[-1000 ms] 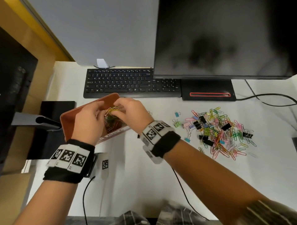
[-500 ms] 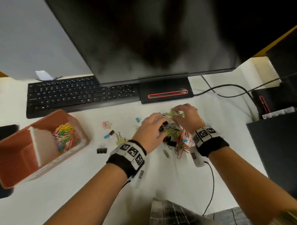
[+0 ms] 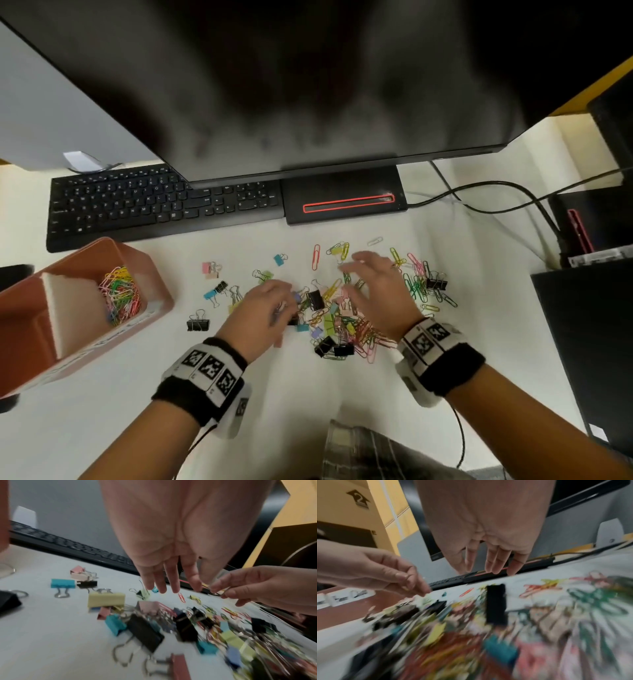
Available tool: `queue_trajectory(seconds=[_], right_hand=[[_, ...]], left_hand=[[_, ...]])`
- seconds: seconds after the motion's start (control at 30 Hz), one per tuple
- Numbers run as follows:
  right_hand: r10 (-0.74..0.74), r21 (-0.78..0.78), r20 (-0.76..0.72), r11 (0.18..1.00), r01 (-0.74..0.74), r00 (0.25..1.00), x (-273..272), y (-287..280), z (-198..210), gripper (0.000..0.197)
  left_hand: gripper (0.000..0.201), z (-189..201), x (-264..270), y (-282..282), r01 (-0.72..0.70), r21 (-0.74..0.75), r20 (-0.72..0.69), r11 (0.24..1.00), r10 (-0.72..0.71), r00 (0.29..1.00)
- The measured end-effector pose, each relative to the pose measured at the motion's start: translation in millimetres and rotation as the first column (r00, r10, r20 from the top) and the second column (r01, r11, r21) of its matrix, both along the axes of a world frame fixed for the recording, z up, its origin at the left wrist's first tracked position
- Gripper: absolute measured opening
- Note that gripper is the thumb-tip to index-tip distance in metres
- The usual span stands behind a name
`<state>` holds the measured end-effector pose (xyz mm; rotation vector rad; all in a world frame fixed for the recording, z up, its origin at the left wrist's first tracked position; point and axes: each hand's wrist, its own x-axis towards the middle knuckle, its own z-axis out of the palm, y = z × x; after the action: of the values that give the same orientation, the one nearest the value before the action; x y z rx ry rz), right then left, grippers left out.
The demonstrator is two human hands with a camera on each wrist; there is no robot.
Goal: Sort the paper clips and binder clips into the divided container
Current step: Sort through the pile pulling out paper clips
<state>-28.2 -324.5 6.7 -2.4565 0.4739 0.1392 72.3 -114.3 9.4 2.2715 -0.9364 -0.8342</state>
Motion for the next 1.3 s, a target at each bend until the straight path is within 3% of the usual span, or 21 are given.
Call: queue_trajectory(seconds=[0.13, 0.27, 0.4, 0.53, 0.73, 0.83, 0.93, 1.07, 1.2, 1.3], right_hand=[[0.06, 0.002, -0.143, 0.998, -0.061, 0.988, 25.4, -37.6, 1.1, 0.045], [0.188, -0.045, -0.293, 0.977, -0.21, 0.938, 40.1, -50.4, -5.1, 0.053], [0.213, 0.02, -0.249, 0.977, -0.214, 0.945, 38.6, -41.4, -5.8, 0.037], [0.224, 0.022, -0.229, 0.974, -0.225, 0.947, 30.3, -25.7, -13.8, 0.014], [0.181, 0.058, -0.259, 0.984, -0.171, 0.949, 29.8, -23.8, -15.8, 0.008], [0.128, 0.103, -0.232, 0.989, -0.106, 0.964, 29.7, -28.5, -11.3, 0.016], [0.151, 0.034, -0.238, 0.989, -0.147, 0.96, 31.5, -33.0, -6.1, 0.02], [0.059, 0.058, -0.182, 0.997, -0.049, 0.981, 30.5, -28.8, -6.7, 0.023], [0.069, 0.081, -0.216, 0.995, -0.052, 0.974, 32.8, -14.3, -11.4, 0.035], [0.068, 0.075, -0.22, 0.996, -0.052, 0.973, 38.8, -9.5, -14.9, 0.031]], left_hand=[[0.027, -0.4, 24.8, -13.0, -0.114, 0.071, 0.138, 0.991, 0.104, 0.985], [0.04, -16.6, 38.2, -23.0, 0.053, 0.229, 0.123, 0.972, -0.083, 0.989], [0.017, -17.8, 40.4, -27.6, 0.105, 0.251, 0.134, 0.962, -0.142, 0.981], [0.011, -19.8, 39.2, -26.2, 0.129, 0.265, 0.125, 0.956, -0.167, 0.978], [0.006, -11.7, 37.8, -31.0, 0.153, 0.295, 0.074, 0.943, -0.182, 0.981], [0.012, -12.3, 38.2, -33.7, 0.15, 0.338, 0.021, 0.929, -0.167, 0.986], [0.014, -13.8, 37.7, -30.3, 0.173, 0.316, 0.016, 0.933, -0.188, 0.982], [0.014, -11.4, 44.1, -24.8, 0.056, 0.242, 0.073, 0.969, -0.076, 0.994], [0.017, -3.7, 55.4, -34.0, -0.059, 0.19, 0.06, 0.98, 0.049, 0.997], [0.029, -3.1, 55.5, -51.9, -0.108, 0.147, 0.09, 0.983, 0.095, 0.991]])
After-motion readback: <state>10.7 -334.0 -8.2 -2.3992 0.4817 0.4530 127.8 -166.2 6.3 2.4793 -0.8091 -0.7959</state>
